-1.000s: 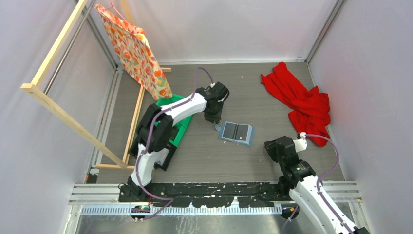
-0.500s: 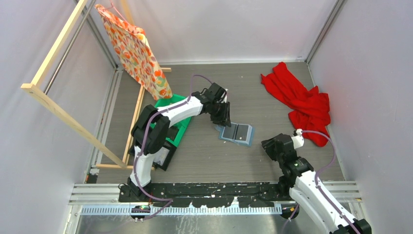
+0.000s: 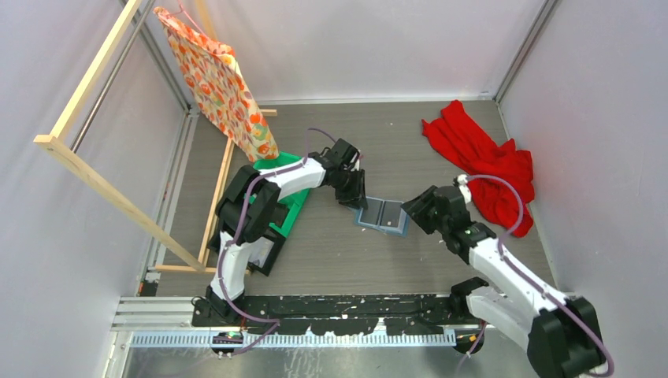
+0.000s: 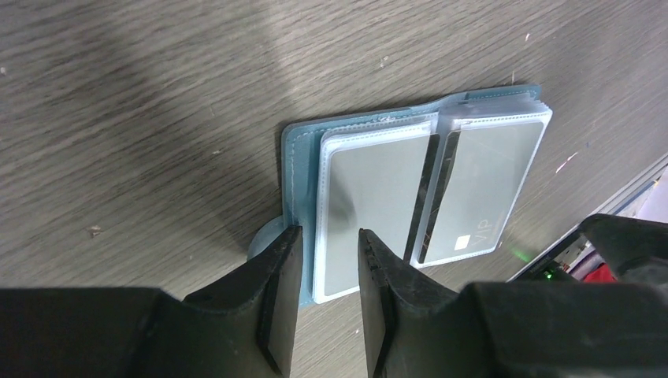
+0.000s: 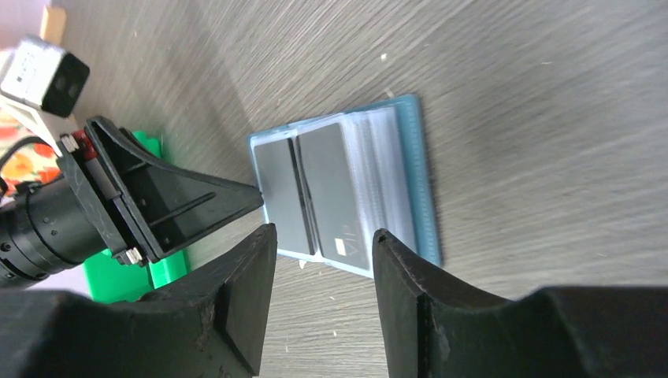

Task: Take the credit cards out of the card holder
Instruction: Move the card holder to the center of the board, then remove the credit card from the card holder.

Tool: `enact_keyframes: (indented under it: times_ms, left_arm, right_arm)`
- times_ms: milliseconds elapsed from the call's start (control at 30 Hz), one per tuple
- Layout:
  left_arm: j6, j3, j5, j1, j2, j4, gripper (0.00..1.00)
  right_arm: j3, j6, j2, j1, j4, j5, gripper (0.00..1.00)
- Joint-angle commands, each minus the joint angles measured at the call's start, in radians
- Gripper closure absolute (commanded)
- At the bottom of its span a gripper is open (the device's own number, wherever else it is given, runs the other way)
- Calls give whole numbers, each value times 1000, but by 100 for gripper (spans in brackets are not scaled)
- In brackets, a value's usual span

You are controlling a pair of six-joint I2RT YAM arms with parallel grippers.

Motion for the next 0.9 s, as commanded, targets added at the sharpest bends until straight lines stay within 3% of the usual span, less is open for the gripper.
enact_keyframes:
  times_ms: [0,400,867]
  left_arm:
    - [-9,-10,37,4,-3,60,67]
    - [-43,-23,145,12,20,131,69]
    - [-126,-52,293,15,72,265,82]
  right_arm:
    - [94,-39,134,42,134,-72,46]
    - [128,5,329,74,263,-108,45]
    - [92,14,333,75,227,-11,45]
